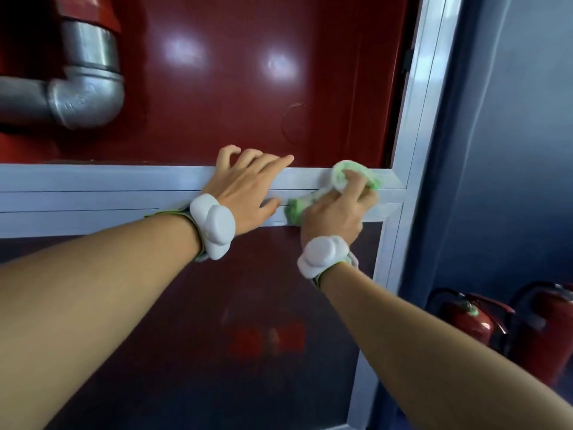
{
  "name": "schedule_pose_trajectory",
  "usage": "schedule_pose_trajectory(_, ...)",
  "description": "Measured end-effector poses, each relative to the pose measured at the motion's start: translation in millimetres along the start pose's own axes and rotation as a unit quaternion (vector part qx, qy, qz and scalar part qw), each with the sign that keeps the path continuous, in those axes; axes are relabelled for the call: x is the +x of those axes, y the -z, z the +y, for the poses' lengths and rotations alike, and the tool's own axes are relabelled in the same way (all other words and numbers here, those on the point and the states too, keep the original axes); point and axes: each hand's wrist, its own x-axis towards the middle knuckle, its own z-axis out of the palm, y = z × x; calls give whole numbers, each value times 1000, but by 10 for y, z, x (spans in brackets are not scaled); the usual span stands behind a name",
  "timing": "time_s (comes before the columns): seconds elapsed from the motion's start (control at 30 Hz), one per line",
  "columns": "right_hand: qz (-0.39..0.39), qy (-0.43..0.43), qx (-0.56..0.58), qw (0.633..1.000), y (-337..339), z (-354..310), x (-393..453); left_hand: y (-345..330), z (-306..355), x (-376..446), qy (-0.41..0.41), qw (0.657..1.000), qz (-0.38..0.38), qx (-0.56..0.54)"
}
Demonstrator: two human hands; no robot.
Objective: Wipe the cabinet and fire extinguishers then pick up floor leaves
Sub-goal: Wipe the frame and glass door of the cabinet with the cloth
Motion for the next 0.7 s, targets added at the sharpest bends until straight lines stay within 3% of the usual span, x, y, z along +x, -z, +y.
schedule_pose_trajectory(0.1,-53,160,11,986,7,96,-89,-8,-69,-119,4,1000,15,1)
schedule_pose_trajectory(0.17,-28,188,4,982,36,235,57,-3,-169,-246,18,999,25,11)
schedule_pose_trajectory(0.3,79,52,99,991,-194,142,-2,21,-399,-434,46,998,32,28)
schedule_pose_trajectory(0.37,102,36,142,984,-357,-46,-176,71,-480,-501,53,998,25,23)
schedule_pose_trajectory(0.43,66,136,144,978,-507,-128,-416,110,-536,-540,51,999,17,9)
schedule_pose_trajectory(0.53,-12,326,137,935,-623,-144,-718,161,-584,-561,51,998,22,-9)
schedule_pose_trajectory(0.6,-15,378,117,918,-584,-117,-689,210,-601,-588,56,998,11,-12)
schedule_pose_trajectory(0.7,50,280,108,953,-483,-5,-380,256,-665,-634,59,998,-21,-9)
